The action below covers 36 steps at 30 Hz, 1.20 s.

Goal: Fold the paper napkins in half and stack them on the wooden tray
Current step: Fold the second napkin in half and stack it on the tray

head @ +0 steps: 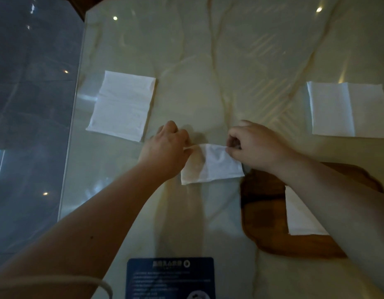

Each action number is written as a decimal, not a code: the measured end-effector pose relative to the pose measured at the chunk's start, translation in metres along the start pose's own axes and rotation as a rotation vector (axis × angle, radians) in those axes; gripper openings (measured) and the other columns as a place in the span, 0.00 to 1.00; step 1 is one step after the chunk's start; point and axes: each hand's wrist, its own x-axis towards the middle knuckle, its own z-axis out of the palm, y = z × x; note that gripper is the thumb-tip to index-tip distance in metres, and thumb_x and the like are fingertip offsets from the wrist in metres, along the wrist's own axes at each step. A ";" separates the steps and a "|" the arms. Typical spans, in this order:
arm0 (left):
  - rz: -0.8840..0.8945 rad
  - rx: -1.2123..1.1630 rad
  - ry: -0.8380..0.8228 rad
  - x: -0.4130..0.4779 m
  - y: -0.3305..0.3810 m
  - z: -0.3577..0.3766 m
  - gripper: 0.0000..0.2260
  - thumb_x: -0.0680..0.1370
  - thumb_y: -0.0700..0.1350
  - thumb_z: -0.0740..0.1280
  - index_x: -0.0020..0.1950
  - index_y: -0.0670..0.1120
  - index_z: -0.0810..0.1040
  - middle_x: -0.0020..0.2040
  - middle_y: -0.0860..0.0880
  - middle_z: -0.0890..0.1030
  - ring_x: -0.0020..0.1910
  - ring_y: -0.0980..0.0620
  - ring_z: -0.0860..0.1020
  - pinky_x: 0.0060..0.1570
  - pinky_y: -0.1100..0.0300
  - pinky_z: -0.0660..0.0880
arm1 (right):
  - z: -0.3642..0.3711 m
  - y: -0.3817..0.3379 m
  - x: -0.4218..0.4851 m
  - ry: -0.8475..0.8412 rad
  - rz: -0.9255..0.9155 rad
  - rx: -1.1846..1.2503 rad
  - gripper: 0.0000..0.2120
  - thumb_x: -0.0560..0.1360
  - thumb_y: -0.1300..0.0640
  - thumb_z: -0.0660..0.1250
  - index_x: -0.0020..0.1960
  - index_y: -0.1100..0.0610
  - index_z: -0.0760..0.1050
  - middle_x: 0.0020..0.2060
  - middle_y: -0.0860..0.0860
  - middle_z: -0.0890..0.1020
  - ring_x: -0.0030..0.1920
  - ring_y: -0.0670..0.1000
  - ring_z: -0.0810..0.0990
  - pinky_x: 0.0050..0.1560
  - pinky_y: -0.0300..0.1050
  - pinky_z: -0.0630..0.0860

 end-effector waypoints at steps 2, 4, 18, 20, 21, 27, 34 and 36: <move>-0.004 -0.018 -0.008 -0.002 0.001 -0.002 0.08 0.75 0.50 0.67 0.52 0.49 0.79 0.52 0.47 0.74 0.53 0.47 0.74 0.50 0.53 0.74 | -0.003 -0.001 0.000 0.006 0.012 0.059 0.03 0.71 0.54 0.69 0.41 0.52 0.76 0.41 0.49 0.75 0.43 0.52 0.77 0.41 0.46 0.71; -0.008 -0.090 0.003 -0.006 0.004 -0.007 0.07 0.76 0.48 0.66 0.50 0.48 0.79 0.50 0.47 0.76 0.49 0.49 0.75 0.46 0.56 0.72 | -0.009 -0.003 -0.006 0.024 0.055 0.208 0.05 0.71 0.53 0.70 0.40 0.53 0.76 0.38 0.47 0.79 0.41 0.50 0.79 0.39 0.46 0.74; -0.094 -0.860 -0.095 -0.032 0.060 -0.030 0.04 0.71 0.42 0.74 0.44 0.49 0.83 0.43 0.51 0.85 0.43 0.56 0.82 0.46 0.62 0.78 | -0.044 0.016 -0.101 0.206 0.216 0.761 0.05 0.69 0.56 0.74 0.39 0.54 0.78 0.34 0.51 0.84 0.37 0.46 0.82 0.39 0.40 0.78; -0.066 -0.914 -0.115 -0.034 0.075 -0.026 0.04 0.71 0.40 0.74 0.44 0.46 0.83 0.44 0.48 0.85 0.44 0.52 0.83 0.48 0.62 0.79 | -0.046 0.025 -0.117 0.234 0.243 0.766 0.04 0.70 0.58 0.73 0.39 0.55 0.78 0.35 0.51 0.84 0.39 0.50 0.83 0.41 0.46 0.79; -0.054 -0.931 -0.120 -0.034 0.083 -0.023 0.04 0.70 0.39 0.74 0.43 0.45 0.83 0.44 0.47 0.85 0.44 0.51 0.83 0.48 0.61 0.79 | -0.047 0.031 -0.126 0.249 0.254 0.752 0.04 0.70 0.58 0.73 0.39 0.55 0.78 0.36 0.52 0.84 0.40 0.51 0.83 0.42 0.46 0.79; -0.045 -0.889 -0.127 -0.033 0.124 0.005 0.05 0.70 0.38 0.74 0.38 0.47 0.80 0.37 0.54 0.83 0.38 0.57 0.81 0.43 0.62 0.78 | -0.048 0.063 -0.173 0.291 0.338 0.725 0.05 0.68 0.52 0.74 0.39 0.52 0.79 0.35 0.50 0.84 0.38 0.48 0.83 0.41 0.42 0.77; -0.065 -0.835 -0.258 -0.039 0.155 0.028 0.06 0.71 0.38 0.73 0.39 0.49 0.81 0.40 0.48 0.84 0.41 0.50 0.83 0.44 0.58 0.81 | -0.038 0.092 -0.201 0.294 0.396 0.702 0.04 0.70 0.57 0.73 0.40 0.54 0.78 0.35 0.52 0.84 0.37 0.48 0.81 0.38 0.35 0.75; -0.093 -0.857 -0.291 -0.040 0.159 0.031 0.08 0.71 0.36 0.73 0.39 0.48 0.80 0.41 0.45 0.84 0.39 0.49 0.84 0.42 0.56 0.81 | -0.036 0.099 -0.202 0.291 0.414 0.694 0.03 0.70 0.57 0.73 0.41 0.54 0.79 0.37 0.52 0.84 0.39 0.50 0.82 0.40 0.37 0.76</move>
